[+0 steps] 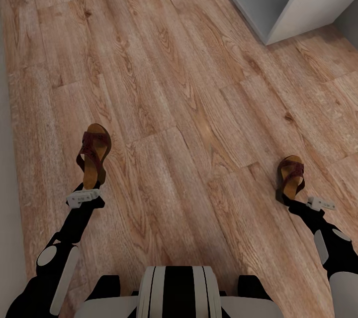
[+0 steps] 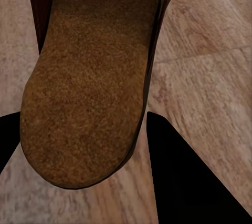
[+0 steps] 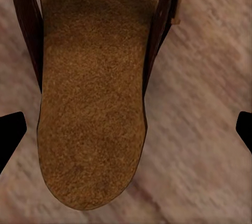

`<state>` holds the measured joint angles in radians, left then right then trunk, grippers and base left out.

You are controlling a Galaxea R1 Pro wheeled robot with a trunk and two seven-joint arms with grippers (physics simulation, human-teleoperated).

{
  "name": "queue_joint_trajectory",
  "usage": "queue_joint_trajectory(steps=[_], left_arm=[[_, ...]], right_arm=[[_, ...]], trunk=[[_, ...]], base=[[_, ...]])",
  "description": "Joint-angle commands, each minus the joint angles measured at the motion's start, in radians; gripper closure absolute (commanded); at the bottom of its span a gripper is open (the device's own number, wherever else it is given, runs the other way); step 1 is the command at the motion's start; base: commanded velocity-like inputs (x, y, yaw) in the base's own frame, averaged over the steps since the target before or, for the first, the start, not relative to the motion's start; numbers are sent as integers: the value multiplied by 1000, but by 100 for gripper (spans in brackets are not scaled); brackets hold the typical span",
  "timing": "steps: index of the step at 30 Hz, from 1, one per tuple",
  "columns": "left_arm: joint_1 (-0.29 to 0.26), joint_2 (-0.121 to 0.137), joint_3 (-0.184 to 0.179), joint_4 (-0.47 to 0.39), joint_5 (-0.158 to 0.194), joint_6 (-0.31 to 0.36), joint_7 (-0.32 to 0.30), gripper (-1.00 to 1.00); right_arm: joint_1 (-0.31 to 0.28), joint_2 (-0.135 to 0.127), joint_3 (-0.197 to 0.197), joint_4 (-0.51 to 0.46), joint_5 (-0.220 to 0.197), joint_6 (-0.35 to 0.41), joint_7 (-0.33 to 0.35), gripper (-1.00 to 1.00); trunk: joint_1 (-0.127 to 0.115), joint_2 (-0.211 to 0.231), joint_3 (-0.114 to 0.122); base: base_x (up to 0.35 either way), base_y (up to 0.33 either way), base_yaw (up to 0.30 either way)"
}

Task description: Pick up the two gym shoes and the two sandals from the corridor floor and place them onto the hallstand (shoe rack) in the corridor, making sure they are on the rack and not on the floor. Arrange them so the two gym shoes are next to each other and the two sandals are next to each other.

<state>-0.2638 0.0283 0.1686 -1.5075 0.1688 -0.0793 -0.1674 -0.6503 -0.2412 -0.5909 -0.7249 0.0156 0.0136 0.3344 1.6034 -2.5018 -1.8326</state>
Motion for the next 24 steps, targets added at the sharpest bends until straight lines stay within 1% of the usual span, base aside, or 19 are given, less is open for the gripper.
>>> queue_joint_trajectory(steps=[1, 14, 24], left_arm=[[0, 0, 0, 0, -3, 0, -1, 100], [0, 0, 0, 0, -3, 0, -1, 100], [0, -1, 0, 0, -3, 0, -1, 100]], right_arm=[[0, 0, 0, 2, 0, -1, 0, -100], [-5, 0, 0, 16, 0, -3, 0, -100], [-30, -1, 2, 67, 1, -8, 1, -100]], trunk=[[0, 0, 0], [0, 0, 0], [0, 0, 0]], base=[[0, 0, 0], [0, 0, 0], [0, 0, 0]])
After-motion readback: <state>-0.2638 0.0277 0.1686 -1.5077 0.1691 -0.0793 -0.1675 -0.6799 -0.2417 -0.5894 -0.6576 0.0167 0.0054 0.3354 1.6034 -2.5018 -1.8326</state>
